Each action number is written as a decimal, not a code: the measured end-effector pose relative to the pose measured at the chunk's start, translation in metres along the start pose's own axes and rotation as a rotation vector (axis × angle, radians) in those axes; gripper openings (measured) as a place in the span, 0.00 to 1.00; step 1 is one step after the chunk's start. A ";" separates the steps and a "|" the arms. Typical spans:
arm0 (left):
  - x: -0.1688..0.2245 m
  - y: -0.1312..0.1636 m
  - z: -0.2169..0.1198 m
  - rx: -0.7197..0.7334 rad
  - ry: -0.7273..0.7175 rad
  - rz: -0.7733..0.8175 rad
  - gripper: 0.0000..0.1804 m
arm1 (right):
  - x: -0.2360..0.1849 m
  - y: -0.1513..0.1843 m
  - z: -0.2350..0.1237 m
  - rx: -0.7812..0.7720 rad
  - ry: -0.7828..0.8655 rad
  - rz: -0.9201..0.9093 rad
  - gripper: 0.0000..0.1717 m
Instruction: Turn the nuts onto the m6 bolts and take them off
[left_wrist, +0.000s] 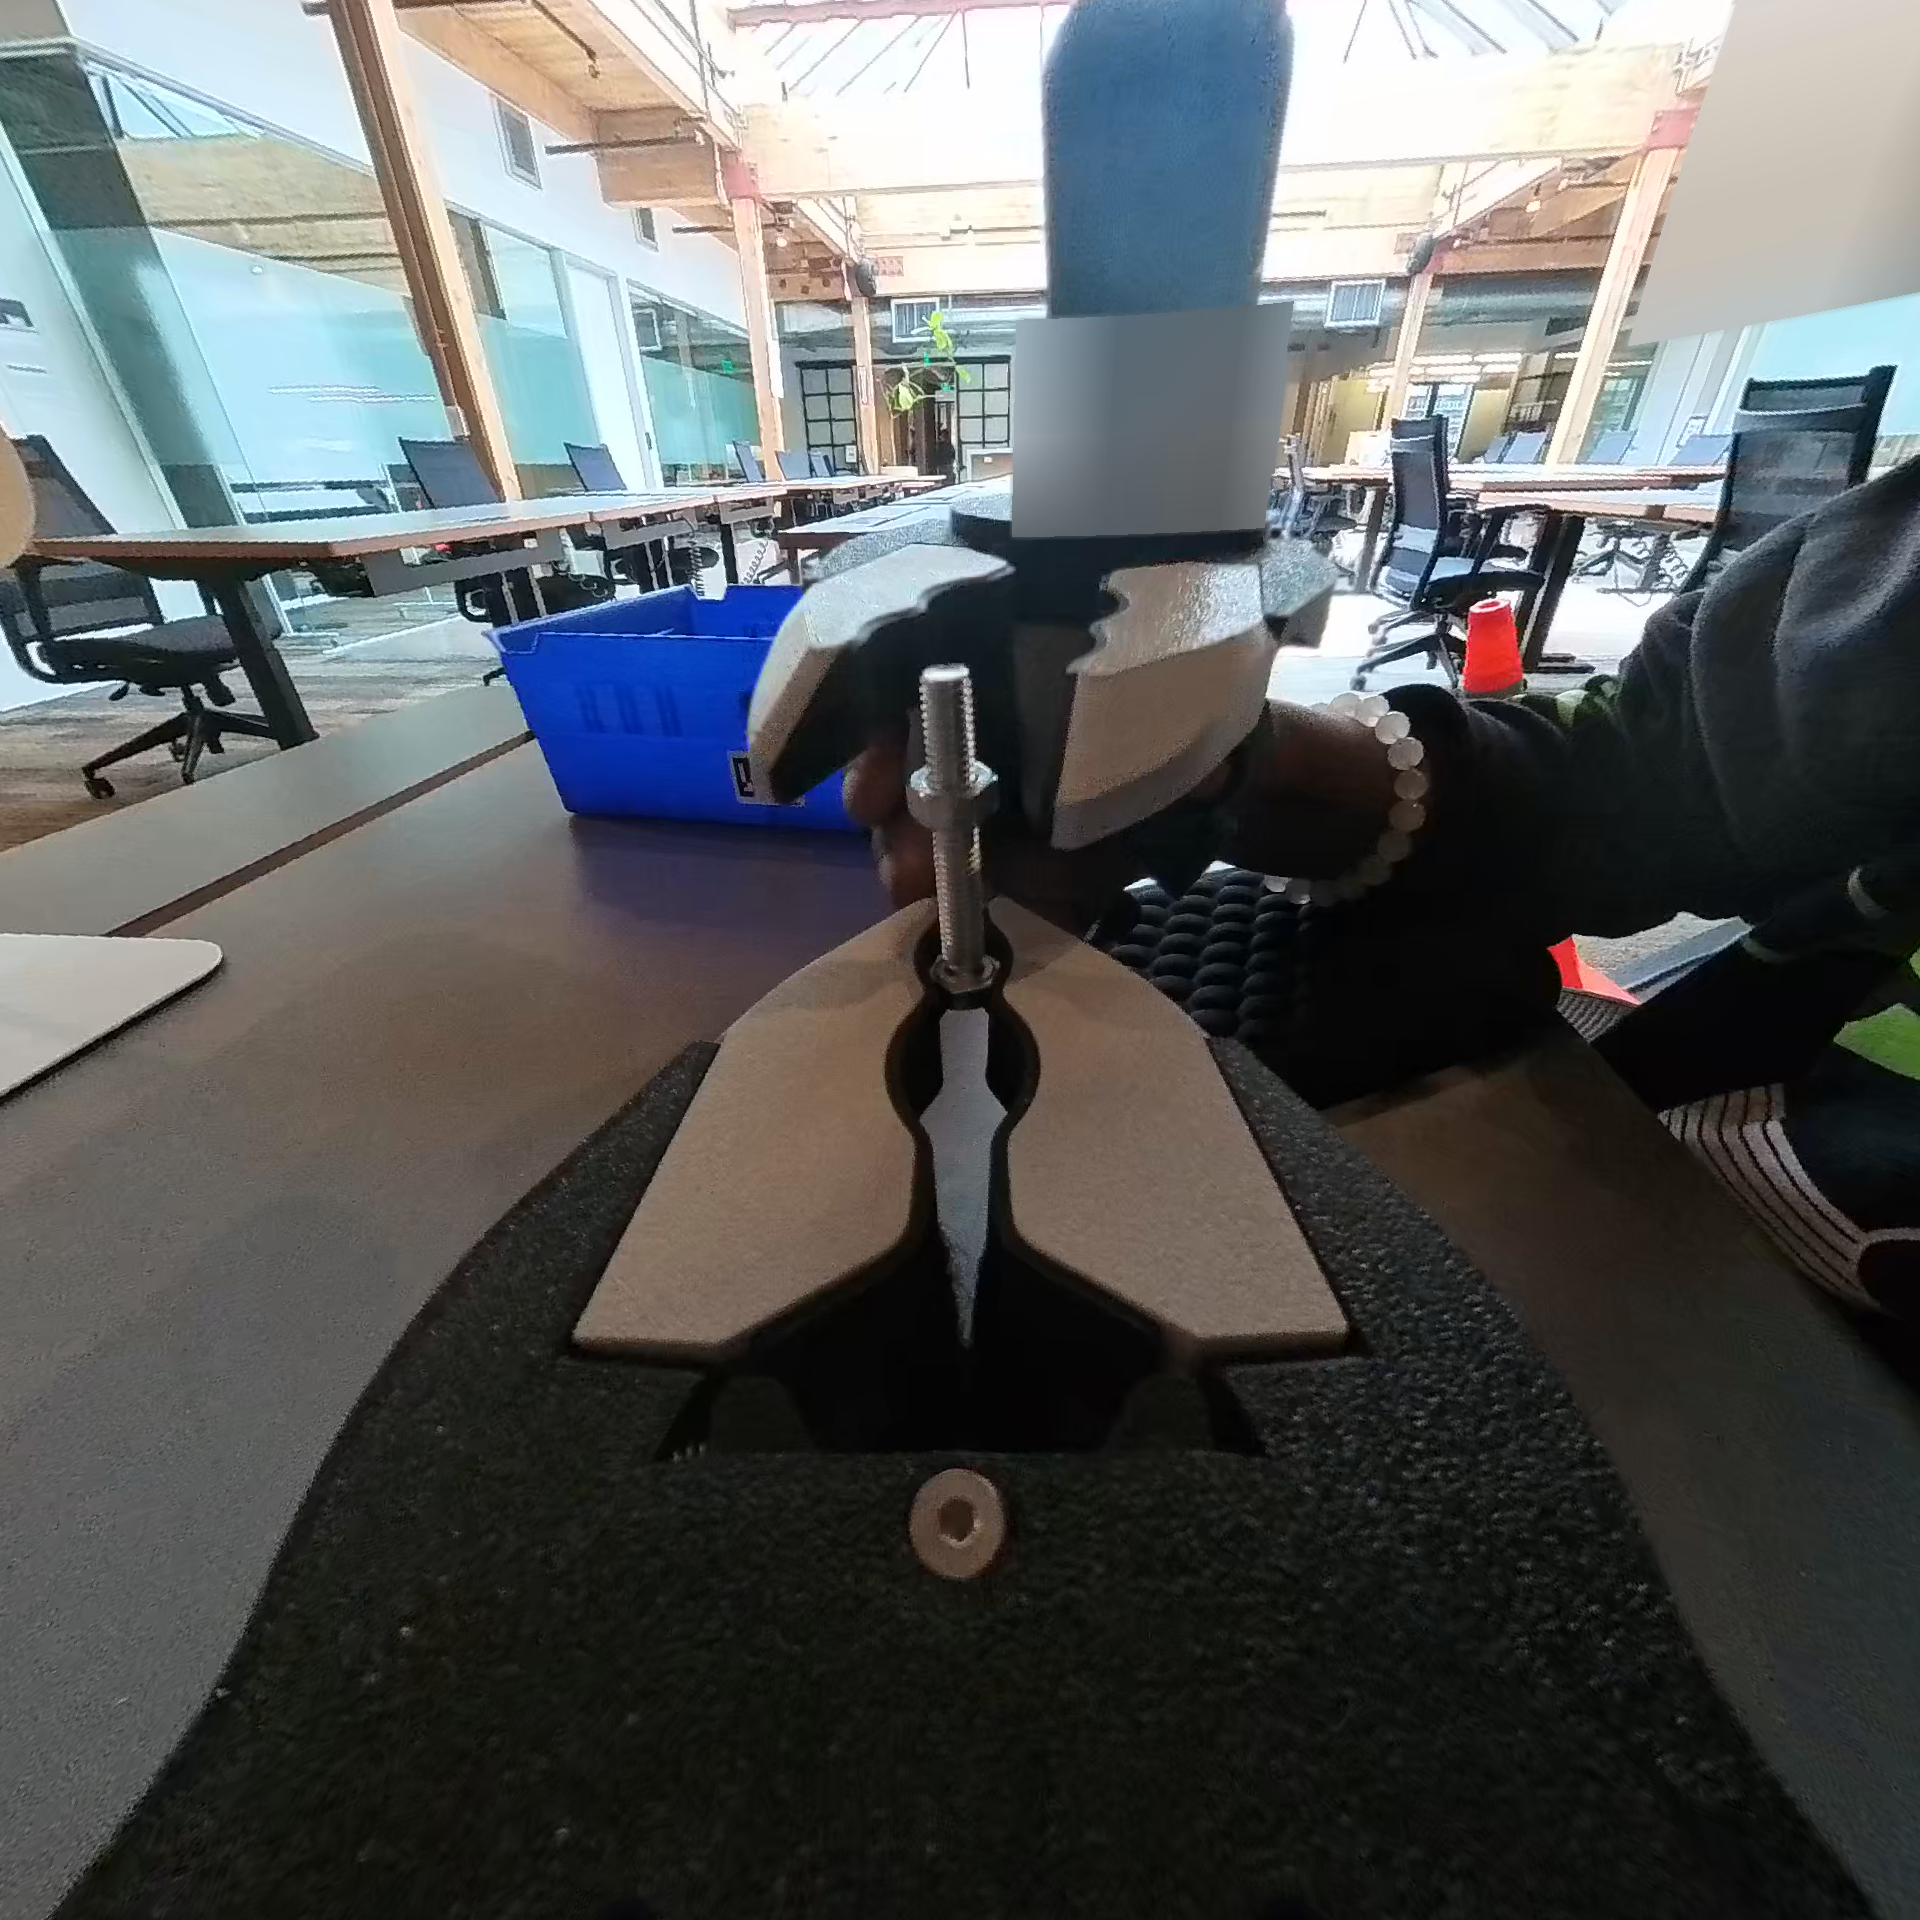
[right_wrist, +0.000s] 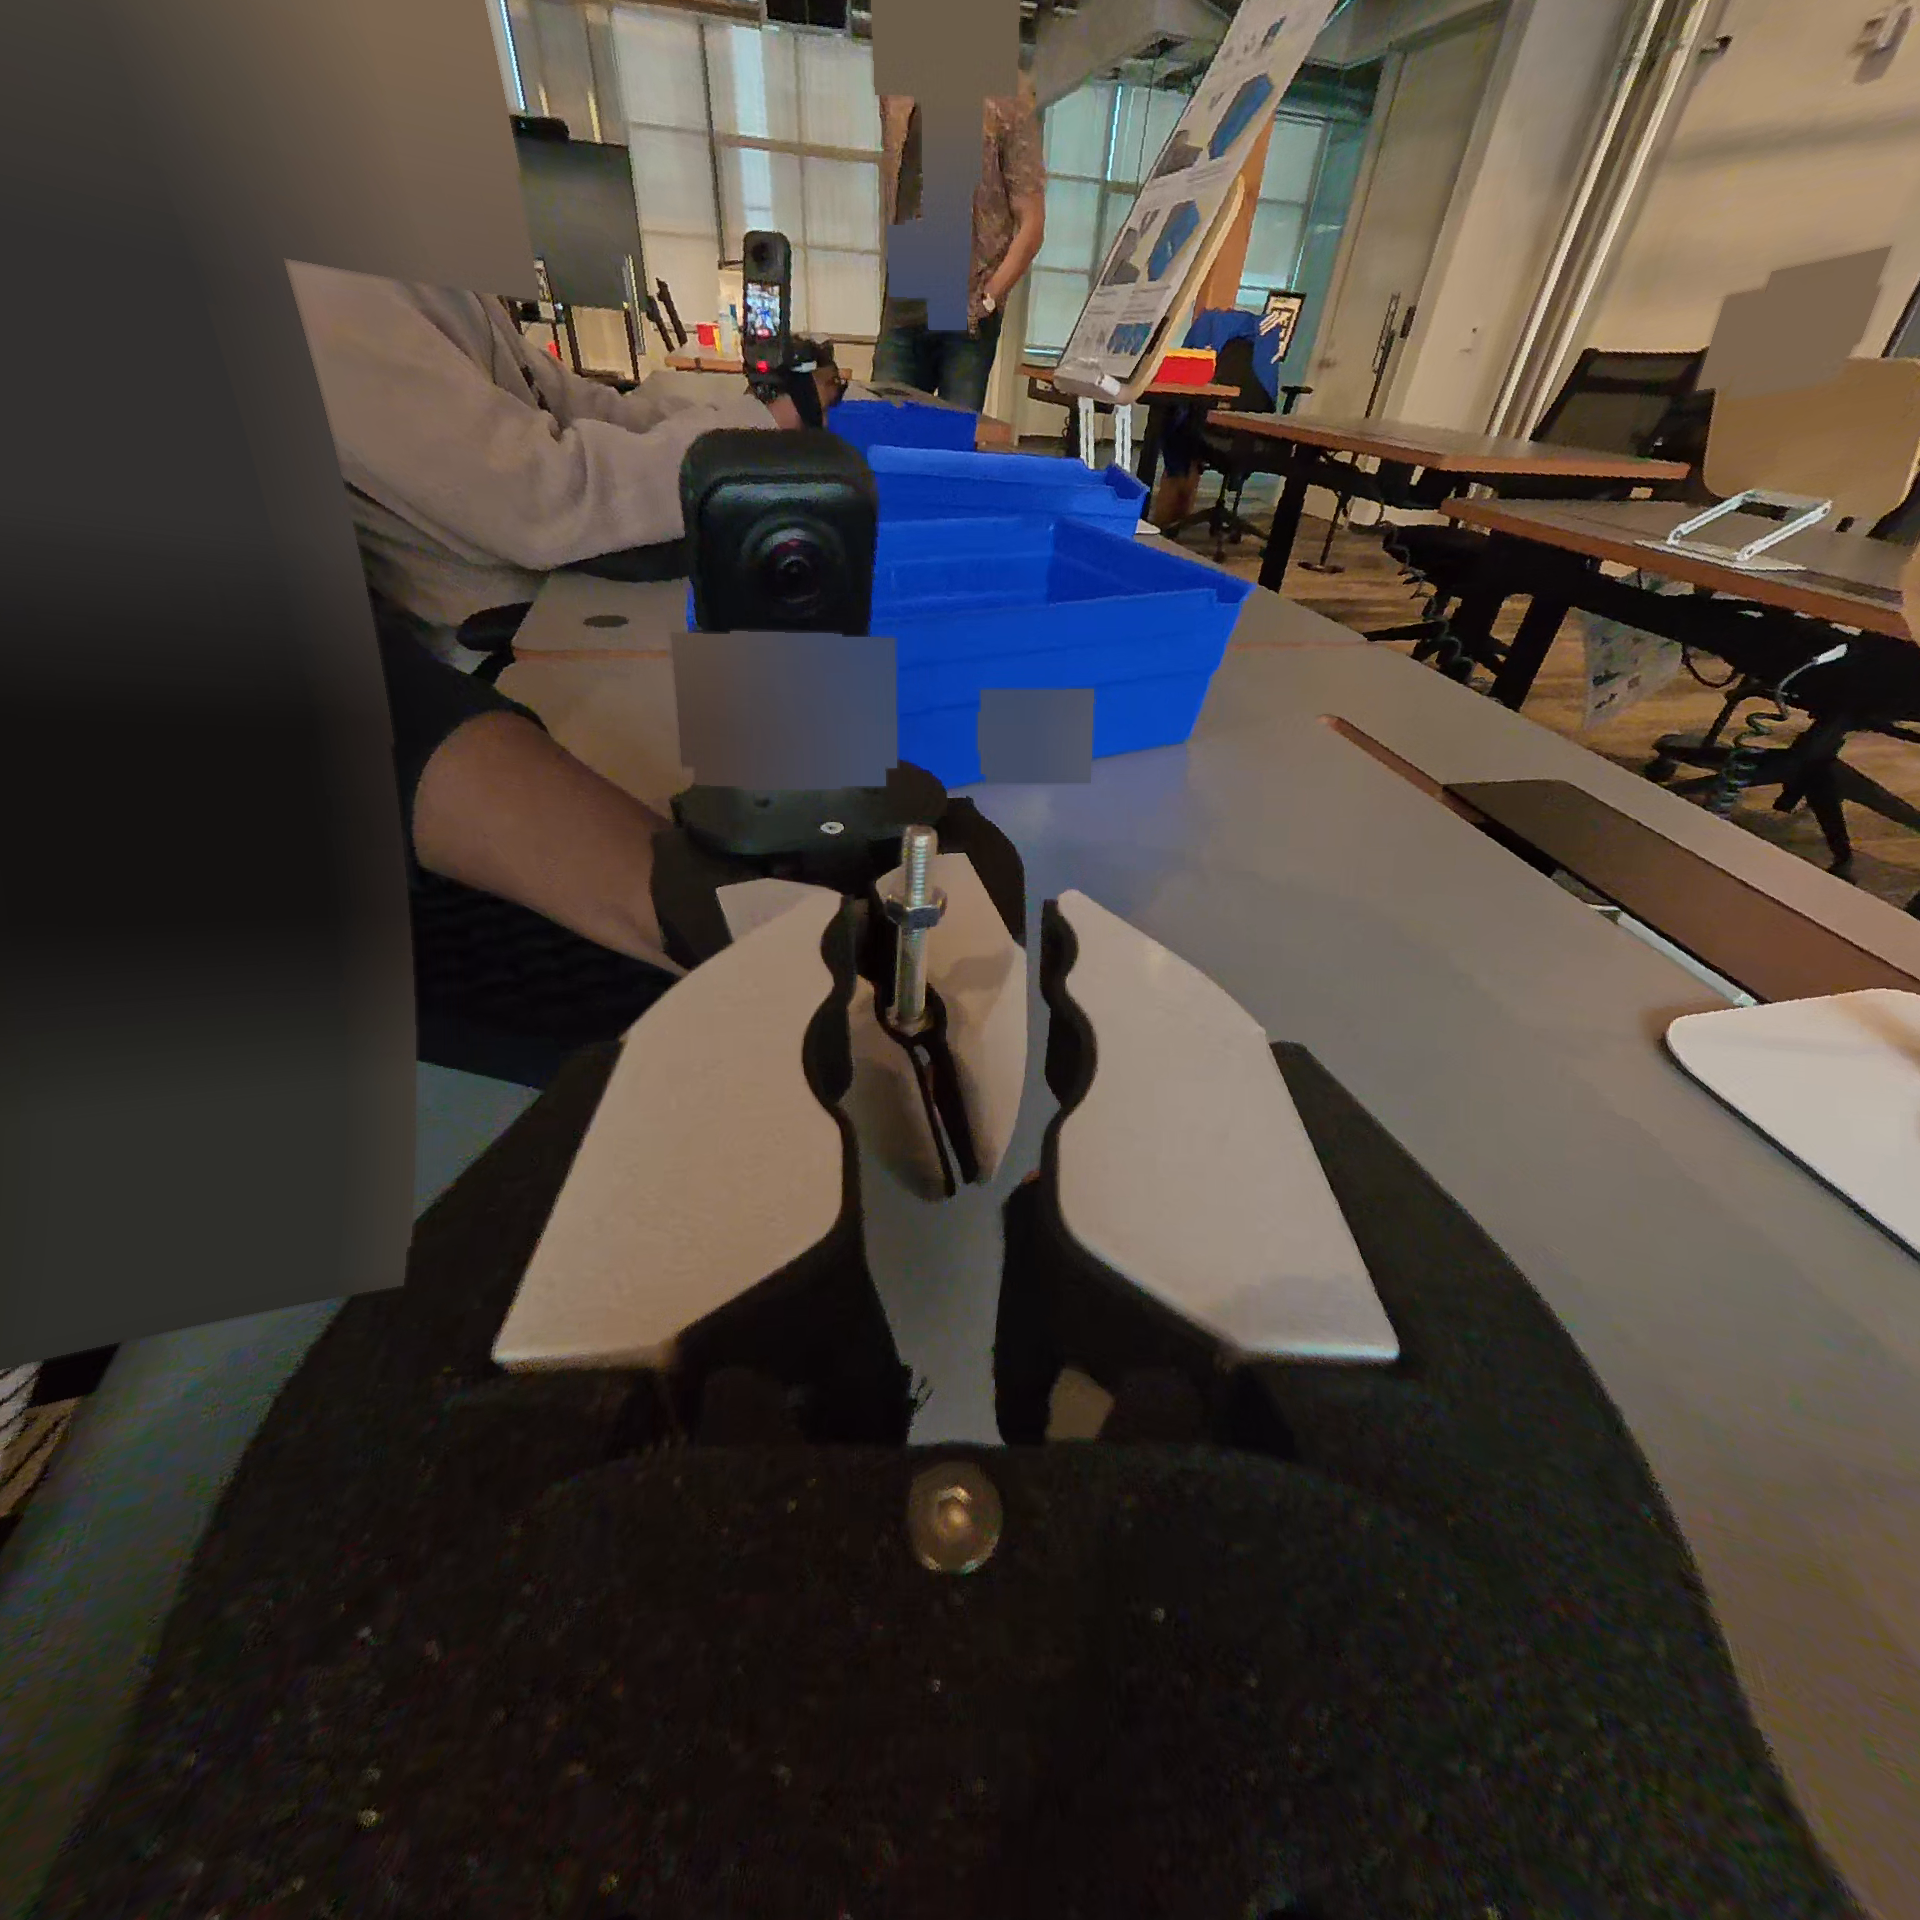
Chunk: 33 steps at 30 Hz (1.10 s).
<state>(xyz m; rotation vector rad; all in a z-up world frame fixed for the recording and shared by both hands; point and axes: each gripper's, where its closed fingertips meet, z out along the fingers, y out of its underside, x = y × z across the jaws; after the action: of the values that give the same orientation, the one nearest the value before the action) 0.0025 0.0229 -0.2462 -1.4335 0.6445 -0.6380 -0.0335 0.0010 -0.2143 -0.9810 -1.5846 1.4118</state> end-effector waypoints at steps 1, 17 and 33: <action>0.000 0.000 0.000 0.000 0.000 -0.001 0.02 | 0.001 0.001 0.000 -0.005 0.007 -0.005 0.19; 0.001 0.002 0.002 -0.019 -0.002 0.011 0.02 | 0.001 -0.003 -0.005 -0.001 0.016 -0.041 0.15; 0.000 0.002 0.002 -0.017 -0.009 0.005 0.02 | 0.002 -0.002 -0.003 -0.022 0.031 -0.043 0.17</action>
<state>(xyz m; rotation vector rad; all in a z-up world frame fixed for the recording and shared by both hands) 0.0037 0.0247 -0.2483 -1.4496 0.6483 -0.6232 -0.0316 0.0039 -0.2117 -0.9713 -1.5920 1.3461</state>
